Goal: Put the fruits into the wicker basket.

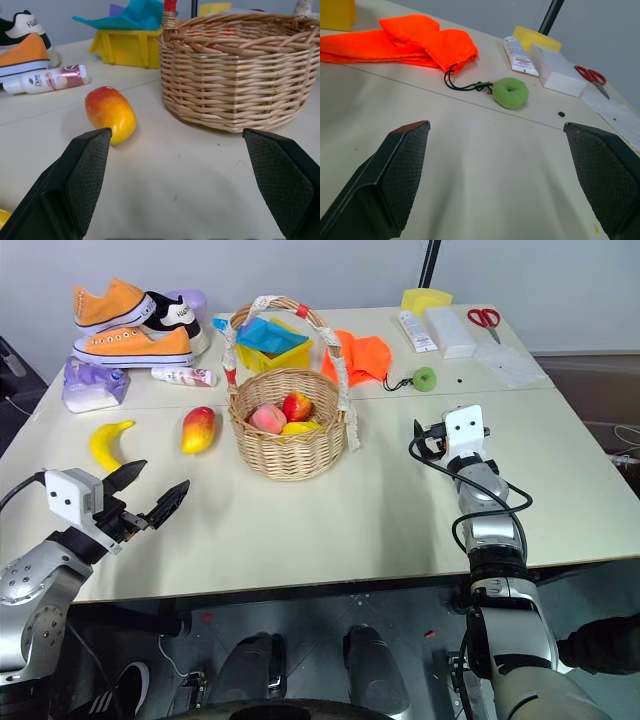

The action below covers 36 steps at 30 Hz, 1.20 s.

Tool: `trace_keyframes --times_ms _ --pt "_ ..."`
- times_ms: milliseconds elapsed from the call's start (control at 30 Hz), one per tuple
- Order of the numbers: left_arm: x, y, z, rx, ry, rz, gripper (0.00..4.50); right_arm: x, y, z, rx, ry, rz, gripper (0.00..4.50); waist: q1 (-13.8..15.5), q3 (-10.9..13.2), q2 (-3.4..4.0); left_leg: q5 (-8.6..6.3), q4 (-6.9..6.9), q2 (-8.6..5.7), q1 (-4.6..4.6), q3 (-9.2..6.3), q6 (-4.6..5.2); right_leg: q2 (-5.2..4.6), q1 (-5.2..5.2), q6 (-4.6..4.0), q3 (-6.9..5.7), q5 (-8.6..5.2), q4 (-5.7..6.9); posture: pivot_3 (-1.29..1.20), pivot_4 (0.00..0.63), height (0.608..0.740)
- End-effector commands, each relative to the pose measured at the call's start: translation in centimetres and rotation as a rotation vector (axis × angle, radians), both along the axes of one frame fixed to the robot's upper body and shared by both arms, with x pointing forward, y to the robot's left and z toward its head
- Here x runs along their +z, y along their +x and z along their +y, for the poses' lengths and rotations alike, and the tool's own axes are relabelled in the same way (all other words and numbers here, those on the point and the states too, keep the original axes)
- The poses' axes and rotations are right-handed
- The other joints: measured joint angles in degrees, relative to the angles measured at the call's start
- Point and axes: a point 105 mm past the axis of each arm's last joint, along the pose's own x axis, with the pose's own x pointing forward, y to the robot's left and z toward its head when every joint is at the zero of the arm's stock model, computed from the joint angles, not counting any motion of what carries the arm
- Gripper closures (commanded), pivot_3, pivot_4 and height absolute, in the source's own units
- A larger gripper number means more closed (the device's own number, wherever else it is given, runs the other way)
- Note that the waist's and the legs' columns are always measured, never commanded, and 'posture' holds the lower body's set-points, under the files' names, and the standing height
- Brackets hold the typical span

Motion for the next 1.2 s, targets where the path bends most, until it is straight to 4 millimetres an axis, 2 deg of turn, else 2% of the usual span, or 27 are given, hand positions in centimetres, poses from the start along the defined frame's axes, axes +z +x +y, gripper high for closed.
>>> trace_keyframes --times_ms 33,667,767,867,1033,1100,1200 --pt "0.6 0.0 -0.3 -0.019 0.01 -0.024 0.0 1.9 -0.2 -0.5 -0.009 -0.001 -0.064 0.04 0.0 0.0 0.0 0.0 0.0 0.0 0.0 0.0 0.0 0.0 0.0 0.0 0.0 0.0 0.0 0.0 0.15 0.74" --pt "0.2 0.1 -0.1 -0.009 0.0 -0.033 0.0 2.0 -0.2 -0.4 0.0 -0.012 -0.065 0.04 0.0 0.0 0.0 0.0 0.0 0.0 0.0 0.0 0.0 0.0 0.0 0.0 0.0 0.0 0.0 0.0 0.15 0.74" --pt "0.1 0.1 -0.6 -0.026 -0.007 -0.035 0.0 2.0 -0.3 -0.2 0.027 -0.016 -0.064 0.04 0.0 0.0 0.0 0.0 0.0 0.0 0.0 0.0 0.0 0.0 0.0 0.0 0.0 0.0 0.0 0.0 0.15 0.74" --pt "0.4 0.3 -0.1 0.009 0.002 -0.059 0.0 1.8 -0.5 0.4 0.087 -0.025 -0.052 0.04 0.1 0.0 0.0 0.0 0.0 0.0 0.0 0.0 0.0 0.0 0.0 0.0 0.0 0.0 0.0 0.0 0.15 0.74" --pt "1.2 0.7 2.5 0.171 -0.039 -0.117 0.0 3.3 -3.5 2.5 0.316 0.004 -0.08 0.04 0.2 0.0 0.0 0.0 -0.01 0.0 -0.02 -0.01 0.0 0.0 0.0 0.06 -0.01 0.03 -0.01 0.0 0.15 0.74" --pt "1.2 0.8 3.5 0.241 -0.045 -0.116 0.0 3.6 -5.6 3.7 0.446 0.008 -0.076 0.04 0.2 0.0 0.0 0.0 -0.02 0.01 -0.01 -0.04 0.0 0.01 0.0 0.18 -0.02 0.09 -0.01 0.0 0.15 0.74" --pt "1.5 0.9 3.9 0.285 -0.034 -0.137 0.0 3.6 -9.0 6.0 0.647 0.012 -0.031 0.04 0.3 0.0 0.0 0.0 -0.01 0.01 -0.01 -0.06 0.0 0.0 0.02 0.19 -0.05 0.09 -0.01 0.0 0.15 0.74"
